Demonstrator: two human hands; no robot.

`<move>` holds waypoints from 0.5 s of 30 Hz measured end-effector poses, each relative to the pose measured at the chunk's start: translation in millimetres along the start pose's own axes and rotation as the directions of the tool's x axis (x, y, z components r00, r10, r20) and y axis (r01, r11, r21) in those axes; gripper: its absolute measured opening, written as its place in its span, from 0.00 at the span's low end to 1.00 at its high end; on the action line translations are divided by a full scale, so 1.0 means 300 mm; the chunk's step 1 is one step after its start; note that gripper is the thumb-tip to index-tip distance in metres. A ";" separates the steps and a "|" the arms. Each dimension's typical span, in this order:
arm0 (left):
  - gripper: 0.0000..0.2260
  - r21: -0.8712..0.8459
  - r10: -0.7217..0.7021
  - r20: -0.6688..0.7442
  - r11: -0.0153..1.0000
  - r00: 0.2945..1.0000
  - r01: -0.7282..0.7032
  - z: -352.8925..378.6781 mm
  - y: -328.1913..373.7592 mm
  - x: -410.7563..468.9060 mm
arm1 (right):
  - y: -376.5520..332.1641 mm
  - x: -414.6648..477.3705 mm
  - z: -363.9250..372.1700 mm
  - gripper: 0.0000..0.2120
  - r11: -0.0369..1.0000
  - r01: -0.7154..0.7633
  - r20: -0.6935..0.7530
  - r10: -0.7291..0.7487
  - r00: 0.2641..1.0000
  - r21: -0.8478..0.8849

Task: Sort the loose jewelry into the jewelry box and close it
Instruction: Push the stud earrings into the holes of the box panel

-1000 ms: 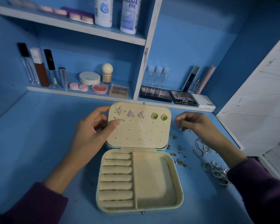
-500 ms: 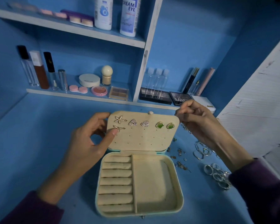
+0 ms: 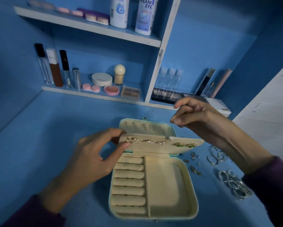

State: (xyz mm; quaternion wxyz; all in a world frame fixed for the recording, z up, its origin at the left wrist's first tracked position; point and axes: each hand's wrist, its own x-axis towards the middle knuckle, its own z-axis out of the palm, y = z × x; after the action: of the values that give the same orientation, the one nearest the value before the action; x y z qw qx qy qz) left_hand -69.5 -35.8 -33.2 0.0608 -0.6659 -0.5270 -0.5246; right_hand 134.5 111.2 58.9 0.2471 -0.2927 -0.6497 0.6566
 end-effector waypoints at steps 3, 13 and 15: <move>0.05 0.087 0.132 0.016 0.987 0.991 -0.133 -0.015 -0.003 -0.019 | -0.014 0.027 0.069 0.14 0.997 -0.053 0.130 0.061 0.990 -0.062; 0.05 0.044 0.257 0.088 0.964 0.962 -0.261 -0.038 -0.005 -0.034 | 0.012 0.052 0.221 0.16 0.972 -0.163 0.314 0.210 0.926 -0.170; 0.06 0.029 0.260 0.090 0.964 0.962 -0.263 -0.037 -0.008 -0.036 | 0.022 0.053 0.234 0.16 0.968 -0.179 0.310 0.227 0.923 -0.177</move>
State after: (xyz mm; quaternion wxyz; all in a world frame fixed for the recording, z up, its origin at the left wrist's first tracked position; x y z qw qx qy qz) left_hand -77.2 -48.9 -37.7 0.1205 -0.7500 -0.4472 -0.4723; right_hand 74.1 72.5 50.2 0.0440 -0.2626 -0.6939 0.6690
